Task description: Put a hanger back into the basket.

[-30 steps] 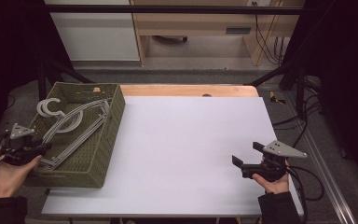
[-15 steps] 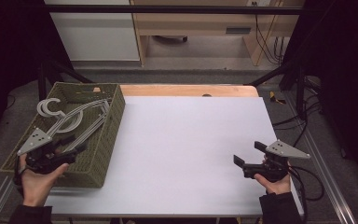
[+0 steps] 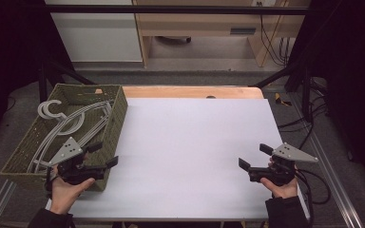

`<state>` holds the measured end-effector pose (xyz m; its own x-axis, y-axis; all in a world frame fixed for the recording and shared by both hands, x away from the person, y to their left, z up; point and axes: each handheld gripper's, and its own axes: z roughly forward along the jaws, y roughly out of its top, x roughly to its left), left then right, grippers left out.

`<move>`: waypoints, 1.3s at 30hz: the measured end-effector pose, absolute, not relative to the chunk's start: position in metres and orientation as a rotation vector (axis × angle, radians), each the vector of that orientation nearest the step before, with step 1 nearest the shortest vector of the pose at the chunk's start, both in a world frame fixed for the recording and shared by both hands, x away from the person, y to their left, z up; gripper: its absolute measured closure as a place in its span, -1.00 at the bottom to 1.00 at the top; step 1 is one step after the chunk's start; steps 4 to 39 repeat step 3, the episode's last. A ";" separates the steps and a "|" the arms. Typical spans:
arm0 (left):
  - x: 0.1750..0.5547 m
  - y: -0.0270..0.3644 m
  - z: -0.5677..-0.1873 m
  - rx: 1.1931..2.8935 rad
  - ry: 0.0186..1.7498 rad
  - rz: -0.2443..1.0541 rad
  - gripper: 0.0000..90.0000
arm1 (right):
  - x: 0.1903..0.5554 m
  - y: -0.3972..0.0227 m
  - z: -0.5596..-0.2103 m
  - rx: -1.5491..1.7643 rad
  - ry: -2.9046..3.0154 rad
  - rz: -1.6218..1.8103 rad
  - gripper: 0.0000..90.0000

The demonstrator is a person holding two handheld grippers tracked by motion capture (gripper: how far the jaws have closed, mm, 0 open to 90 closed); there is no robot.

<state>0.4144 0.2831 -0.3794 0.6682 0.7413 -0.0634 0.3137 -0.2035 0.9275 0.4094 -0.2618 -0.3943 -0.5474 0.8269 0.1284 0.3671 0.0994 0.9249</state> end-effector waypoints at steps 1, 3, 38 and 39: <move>0.415 0.282 -0.381 1.793 0.847 0.483 -0.68 | 0.409 -0.262 -0.394 1.161 1.959 1.447 -0.95; 0.416 0.279 -0.384 1.805 0.850 0.483 -0.72 | 0.409 -0.262 -0.394 1.150 1.966 1.450 -0.94; 0.416 0.279 -0.384 1.805 0.850 0.483 -0.72 | 0.409 -0.262 -0.394 1.150 1.966 1.450 -0.94; 0.416 0.279 -0.384 1.805 0.850 0.483 -0.72 | 0.409 -0.262 -0.394 1.150 1.966 1.450 -0.94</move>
